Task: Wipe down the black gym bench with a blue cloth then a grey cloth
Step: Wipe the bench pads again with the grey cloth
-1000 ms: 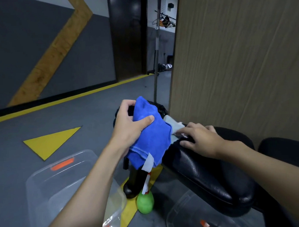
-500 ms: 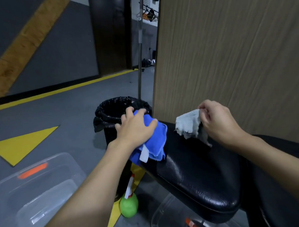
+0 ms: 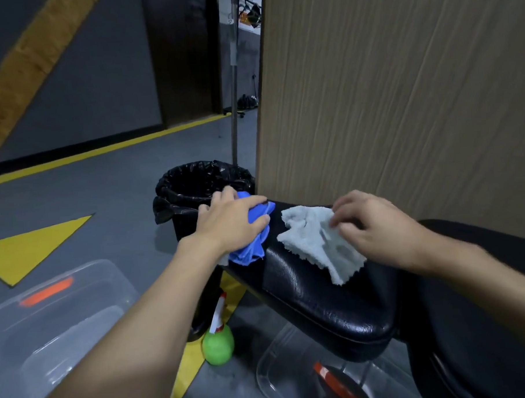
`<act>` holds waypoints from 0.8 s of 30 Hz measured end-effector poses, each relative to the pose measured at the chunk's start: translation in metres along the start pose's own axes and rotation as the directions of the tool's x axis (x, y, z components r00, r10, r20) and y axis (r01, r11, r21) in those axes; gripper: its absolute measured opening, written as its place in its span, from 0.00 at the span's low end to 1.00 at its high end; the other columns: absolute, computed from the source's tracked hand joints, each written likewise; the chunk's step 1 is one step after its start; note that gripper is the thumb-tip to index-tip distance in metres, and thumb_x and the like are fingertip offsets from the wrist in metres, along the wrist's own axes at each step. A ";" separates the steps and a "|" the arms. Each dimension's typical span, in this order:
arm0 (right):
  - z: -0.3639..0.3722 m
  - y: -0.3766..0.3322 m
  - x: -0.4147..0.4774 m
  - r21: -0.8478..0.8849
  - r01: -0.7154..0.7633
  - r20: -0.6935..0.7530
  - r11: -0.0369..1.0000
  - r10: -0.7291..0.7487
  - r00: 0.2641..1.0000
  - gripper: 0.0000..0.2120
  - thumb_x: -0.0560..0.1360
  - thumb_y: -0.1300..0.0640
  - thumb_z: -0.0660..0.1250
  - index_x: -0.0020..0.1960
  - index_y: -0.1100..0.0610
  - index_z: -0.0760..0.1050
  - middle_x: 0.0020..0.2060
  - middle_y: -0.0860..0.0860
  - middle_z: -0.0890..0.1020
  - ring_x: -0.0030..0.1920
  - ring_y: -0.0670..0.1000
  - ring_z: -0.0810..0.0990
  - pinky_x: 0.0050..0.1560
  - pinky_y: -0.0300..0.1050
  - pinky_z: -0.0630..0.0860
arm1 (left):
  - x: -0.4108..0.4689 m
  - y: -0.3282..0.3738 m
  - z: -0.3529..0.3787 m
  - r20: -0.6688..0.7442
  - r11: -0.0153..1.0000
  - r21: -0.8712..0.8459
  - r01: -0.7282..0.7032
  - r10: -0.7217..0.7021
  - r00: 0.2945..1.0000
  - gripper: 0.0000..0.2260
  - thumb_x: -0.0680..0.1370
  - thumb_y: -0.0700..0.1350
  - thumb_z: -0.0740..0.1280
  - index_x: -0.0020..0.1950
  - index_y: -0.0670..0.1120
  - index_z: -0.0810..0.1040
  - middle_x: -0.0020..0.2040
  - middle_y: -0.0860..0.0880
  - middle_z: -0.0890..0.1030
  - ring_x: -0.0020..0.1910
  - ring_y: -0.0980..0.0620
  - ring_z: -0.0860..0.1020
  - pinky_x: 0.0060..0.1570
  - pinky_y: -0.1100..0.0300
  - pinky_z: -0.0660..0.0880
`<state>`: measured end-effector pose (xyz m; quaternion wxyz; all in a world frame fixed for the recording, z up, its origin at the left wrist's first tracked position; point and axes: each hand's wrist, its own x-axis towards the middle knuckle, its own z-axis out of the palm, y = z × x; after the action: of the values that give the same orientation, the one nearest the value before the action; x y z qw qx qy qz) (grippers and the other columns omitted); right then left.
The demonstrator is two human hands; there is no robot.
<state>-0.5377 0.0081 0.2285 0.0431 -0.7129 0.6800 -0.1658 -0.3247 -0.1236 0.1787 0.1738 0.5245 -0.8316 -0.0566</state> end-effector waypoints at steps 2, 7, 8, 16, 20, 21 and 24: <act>0.017 -0.006 0.007 0.019 -0.111 -0.150 0.994 0.112 0.982 0.12 0.77 0.53 0.57 0.51 0.53 0.79 0.52 0.53 0.78 0.55 0.56 0.77 0.58 0.52 0.72 | -0.001 0.001 0.002 -0.018 0.998 -0.060 0.010 -0.011 1.000 0.27 0.76 0.67 0.57 0.73 0.60 0.63 0.67 0.48 0.68 0.68 0.46 0.65 0.65 0.44 0.64; 0.050 -0.017 0.028 -0.164 -0.206 0.092 0.965 0.223 0.970 0.17 0.83 0.48 0.50 0.53 0.57 0.73 0.56 0.58 0.72 0.61 0.62 0.70 0.63 0.54 0.67 | 0.000 -0.011 0.007 -0.017 0.996 -0.075 -0.043 0.042 0.999 0.27 0.77 0.66 0.57 0.72 0.54 0.66 0.71 0.53 0.67 0.70 0.50 0.66 0.66 0.47 0.64; 0.054 -0.015 0.032 -0.178 -0.167 0.150 0.970 0.194 0.970 0.14 0.82 0.50 0.50 0.53 0.56 0.71 0.55 0.55 0.71 0.63 0.60 0.69 0.65 0.54 0.64 | 0.000 -0.014 0.007 -0.004 0.995 -0.090 -0.051 0.050 0.999 0.26 0.77 0.65 0.57 0.72 0.56 0.66 0.71 0.54 0.67 0.71 0.51 0.65 0.66 0.48 0.63; 0.058 -0.031 0.038 -0.107 -0.135 0.188 0.985 0.154 0.970 0.29 0.83 0.44 0.48 0.80 0.56 0.50 0.80 0.54 0.49 0.80 0.55 0.42 0.77 0.55 0.40 | 0.001 -0.019 0.008 0.014 0.992 -0.070 -0.109 0.110 0.994 0.23 0.79 0.61 0.55 0.74 0.60 0.62 0.75 0.55 0.62 0.74 0.52 0.60 0.68 0.48 0.59; 0.078 -0.028 0.056 -0.210 -0.073 0.265 0.975 0.129 0.956 0.28 0.82 0.40 0.39 0.80 0.46 0.43 0.80 0.48 0.41 0.79 0.52 0.38 0.77 0.59 0.38 | 0.000 -0.019 0.012 -0.001 0.992 -0.055 -0.114 0.114 0.994 0.22 0.80 0.61 0.47 0.74 0.63 0.60 0.76 0.53 0.61 0.76 0.54 0.55 0.69 0.45 0.58; 0.079 -0.025 0.064 -0.205 -0.085 0.257 0.975 0.138 0.956 0.28 0.82 0.40 0.38 0.80 0.45 0.42 0.80 0.47 0.41 0.79 0.52 0.39 0.77 0.59 0.38 | 0.001 -0.019 0.014 -0.009 0.992 -0.059 -0.114 0.114 0.993 0.21 0.81 0.60 0.46 0.74 0.64 0.60 0.76 0.53 0.61 0.76 0.55 0.54 0.70 0.45 0.58; 0.080 -0.017 0.090 -0.205 -0.142 0.252 0.968 0.192 0.948 0.28 0.82 0.40 0.36 0.80 0.44 0.43 0.81 0.48 0.44 0.80 0.52 0.41 0.77 0.59 0.38 | 0.002 -0.021 0.016 -0.027 0.993 -0.045 -0.113 0.112 0.993 0.21 0.81 0.59 0.46 0.73 0.64 0.61 0.76 0.53 0.62 0.76 0.55 0.54 0.69 0.46 0.59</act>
<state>-0.4959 -0.0927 0.1739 0.0833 -0.6694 0.7383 0.0007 -0.3135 -0.1362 0.1585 0.1989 0.4733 -0.8561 -0.0598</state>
